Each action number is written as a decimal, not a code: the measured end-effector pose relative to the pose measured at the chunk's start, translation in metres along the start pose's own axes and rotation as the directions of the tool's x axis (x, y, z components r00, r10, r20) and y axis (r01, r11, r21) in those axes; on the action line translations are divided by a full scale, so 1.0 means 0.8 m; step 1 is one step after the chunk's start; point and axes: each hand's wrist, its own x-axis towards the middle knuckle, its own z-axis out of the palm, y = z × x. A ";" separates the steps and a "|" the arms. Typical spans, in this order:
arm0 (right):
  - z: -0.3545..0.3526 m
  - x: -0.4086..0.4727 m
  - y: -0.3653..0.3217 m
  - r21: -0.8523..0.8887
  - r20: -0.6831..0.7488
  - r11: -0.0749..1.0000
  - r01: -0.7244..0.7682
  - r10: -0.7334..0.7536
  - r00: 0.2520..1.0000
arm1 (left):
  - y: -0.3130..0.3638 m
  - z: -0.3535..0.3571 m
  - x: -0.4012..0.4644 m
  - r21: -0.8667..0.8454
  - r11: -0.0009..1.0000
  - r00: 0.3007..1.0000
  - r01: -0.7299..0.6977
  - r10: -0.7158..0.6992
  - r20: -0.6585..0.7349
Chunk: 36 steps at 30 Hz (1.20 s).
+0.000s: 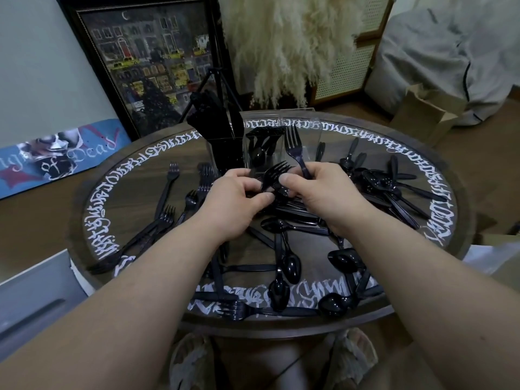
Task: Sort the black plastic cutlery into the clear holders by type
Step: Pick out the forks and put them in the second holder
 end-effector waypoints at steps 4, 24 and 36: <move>-0.001 0.003 0.001 -0.098 -0.085 0.995 0.001 -0.009 0.996 | -0.001 0.000 0.002 -0.030 0.999 1.000 -0.014 0.015 0.004; 0.008 0.010 0.001 0.031 -0.128 0.996 0.088 -0.083 0.988 | 0.006 0.001 -0.006 -0.328 0.936 0.966 0.128 -0.044 0.253; 0.000 0.007 -0.001 0.150 -0.058 0.987 -0.049 0.059 0.997 | -0.005 0.003 0.005 -0.396 0.900 0.983 0.184 -0.164 0.084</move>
